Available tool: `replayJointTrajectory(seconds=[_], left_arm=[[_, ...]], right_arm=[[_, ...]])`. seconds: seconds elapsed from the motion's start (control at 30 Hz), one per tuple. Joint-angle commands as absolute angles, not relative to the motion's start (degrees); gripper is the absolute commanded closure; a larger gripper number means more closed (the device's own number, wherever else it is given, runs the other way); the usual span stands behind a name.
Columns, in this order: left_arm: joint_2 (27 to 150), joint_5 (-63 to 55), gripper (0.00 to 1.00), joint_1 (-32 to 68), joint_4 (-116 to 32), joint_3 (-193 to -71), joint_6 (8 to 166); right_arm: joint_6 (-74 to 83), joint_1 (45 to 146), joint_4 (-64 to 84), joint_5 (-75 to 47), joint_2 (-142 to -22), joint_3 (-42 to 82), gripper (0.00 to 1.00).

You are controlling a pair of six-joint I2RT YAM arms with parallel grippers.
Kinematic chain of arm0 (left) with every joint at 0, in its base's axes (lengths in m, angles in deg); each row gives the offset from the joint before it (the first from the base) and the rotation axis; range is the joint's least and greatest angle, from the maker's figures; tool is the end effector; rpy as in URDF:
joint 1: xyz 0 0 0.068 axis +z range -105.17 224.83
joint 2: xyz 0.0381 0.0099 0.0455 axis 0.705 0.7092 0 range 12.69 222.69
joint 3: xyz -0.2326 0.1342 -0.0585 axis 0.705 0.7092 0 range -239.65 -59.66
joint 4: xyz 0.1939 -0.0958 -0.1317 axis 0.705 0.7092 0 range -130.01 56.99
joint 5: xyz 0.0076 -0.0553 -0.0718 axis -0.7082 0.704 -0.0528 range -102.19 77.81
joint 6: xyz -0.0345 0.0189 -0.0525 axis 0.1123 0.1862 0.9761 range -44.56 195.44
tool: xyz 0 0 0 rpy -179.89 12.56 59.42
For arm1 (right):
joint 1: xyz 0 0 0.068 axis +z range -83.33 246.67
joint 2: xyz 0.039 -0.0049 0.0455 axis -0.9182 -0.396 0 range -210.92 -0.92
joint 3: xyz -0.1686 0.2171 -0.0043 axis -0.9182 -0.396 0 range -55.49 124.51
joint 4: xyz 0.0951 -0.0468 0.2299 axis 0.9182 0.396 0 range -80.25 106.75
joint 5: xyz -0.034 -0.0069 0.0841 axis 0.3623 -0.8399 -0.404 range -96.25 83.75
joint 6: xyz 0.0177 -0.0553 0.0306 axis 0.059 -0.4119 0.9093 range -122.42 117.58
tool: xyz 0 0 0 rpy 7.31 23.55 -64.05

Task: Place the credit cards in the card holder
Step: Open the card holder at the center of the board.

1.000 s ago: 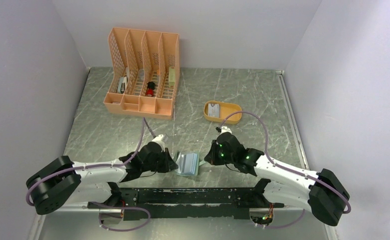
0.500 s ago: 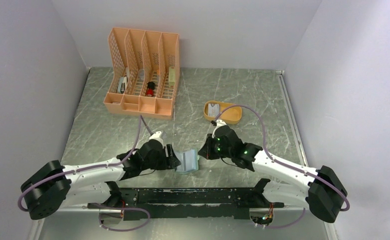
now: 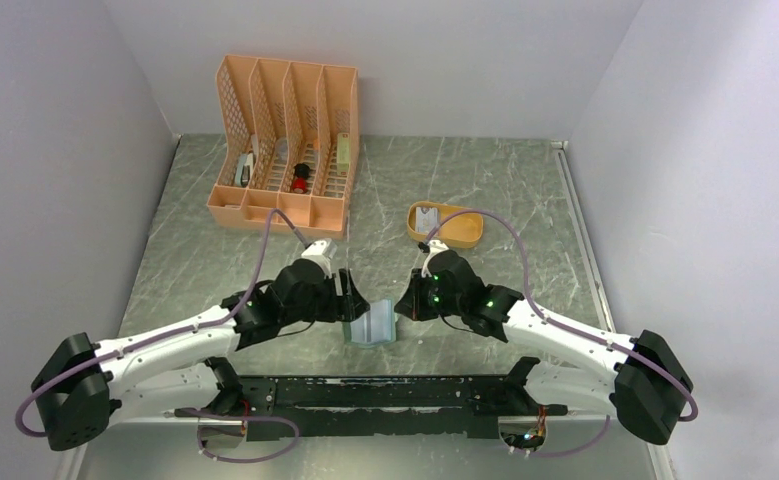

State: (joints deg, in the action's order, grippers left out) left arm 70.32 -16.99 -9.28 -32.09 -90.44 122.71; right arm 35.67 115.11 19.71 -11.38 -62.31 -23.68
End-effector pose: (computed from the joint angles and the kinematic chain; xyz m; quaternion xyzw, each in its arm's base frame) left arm 0.1315 -0.1745 0.2136 0.0334 0.8849 -0.3349 0.3221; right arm 0.1454 0.1708 0.2029 -0.1005 0.8983 0.3213 0.2824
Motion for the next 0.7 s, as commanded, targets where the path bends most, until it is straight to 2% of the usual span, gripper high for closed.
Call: replayJointTrajectory(seconds=[0.0,0.2,0.67], left_arm=[[73.3,-10.4,0.28,-9.4,-39.1,-89.8,122.3],[81.0,-4.6,0.28,-9.6,-47.4,-88.0,123.7],[86.6,-7.2,0.26,-9.6,-45.2,-90.2,121.6]], right_arm=[[35.1,115.1,19.1,-12.9,-61.4,-22.4,1.00],[35.7,115.1,17.8,-14.3,-59.8,-22.6,1.00],[35.6,115.1,16.8,-15.5,-59.3,-22.7,1.00]])
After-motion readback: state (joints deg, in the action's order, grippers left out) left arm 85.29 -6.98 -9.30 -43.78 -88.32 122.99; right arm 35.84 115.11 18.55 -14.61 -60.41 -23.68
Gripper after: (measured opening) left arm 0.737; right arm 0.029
